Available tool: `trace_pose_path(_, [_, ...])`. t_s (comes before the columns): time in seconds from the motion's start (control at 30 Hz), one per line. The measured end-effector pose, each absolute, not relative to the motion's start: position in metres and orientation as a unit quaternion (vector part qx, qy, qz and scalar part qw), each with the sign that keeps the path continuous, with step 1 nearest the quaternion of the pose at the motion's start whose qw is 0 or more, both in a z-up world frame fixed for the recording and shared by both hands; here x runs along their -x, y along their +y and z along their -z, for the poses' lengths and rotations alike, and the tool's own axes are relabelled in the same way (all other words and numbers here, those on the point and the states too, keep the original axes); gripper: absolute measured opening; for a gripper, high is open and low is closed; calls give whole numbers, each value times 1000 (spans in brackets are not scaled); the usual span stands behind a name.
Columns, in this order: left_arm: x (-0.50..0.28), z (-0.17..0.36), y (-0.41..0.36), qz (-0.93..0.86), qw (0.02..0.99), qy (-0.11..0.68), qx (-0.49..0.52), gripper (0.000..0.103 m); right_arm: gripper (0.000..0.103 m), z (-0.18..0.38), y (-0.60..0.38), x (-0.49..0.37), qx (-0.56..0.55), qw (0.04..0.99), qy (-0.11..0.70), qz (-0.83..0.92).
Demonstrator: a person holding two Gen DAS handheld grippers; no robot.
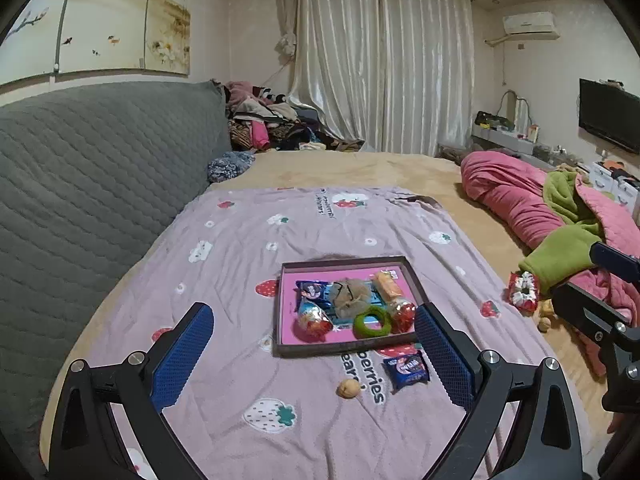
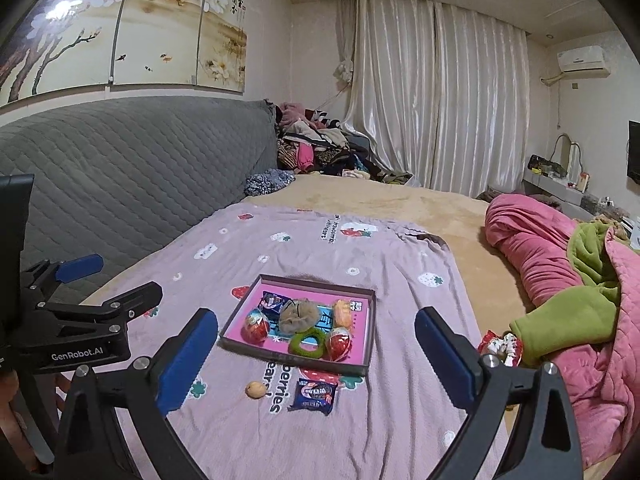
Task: Organize objects
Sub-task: 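Withdraw both open tools back from the tray, then move the left tool to the walnut while the right tool approaches the blue cookie pack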
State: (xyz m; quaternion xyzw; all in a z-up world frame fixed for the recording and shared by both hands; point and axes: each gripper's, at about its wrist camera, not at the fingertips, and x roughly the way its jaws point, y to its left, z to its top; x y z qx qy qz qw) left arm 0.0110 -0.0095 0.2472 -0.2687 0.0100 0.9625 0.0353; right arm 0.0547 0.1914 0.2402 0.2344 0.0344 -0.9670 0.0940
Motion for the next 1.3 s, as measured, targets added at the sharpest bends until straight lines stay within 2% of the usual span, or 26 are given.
trace_pose_path(0.77, [-26,-200,-9,-952,46,-1,302,100,100,-201,197,-70,-268,91,32,959])
trace_pose_path(1.3, [10,-104,11,-927,46,27,370,100,100,-119,193,-44,-338,93,50,935])
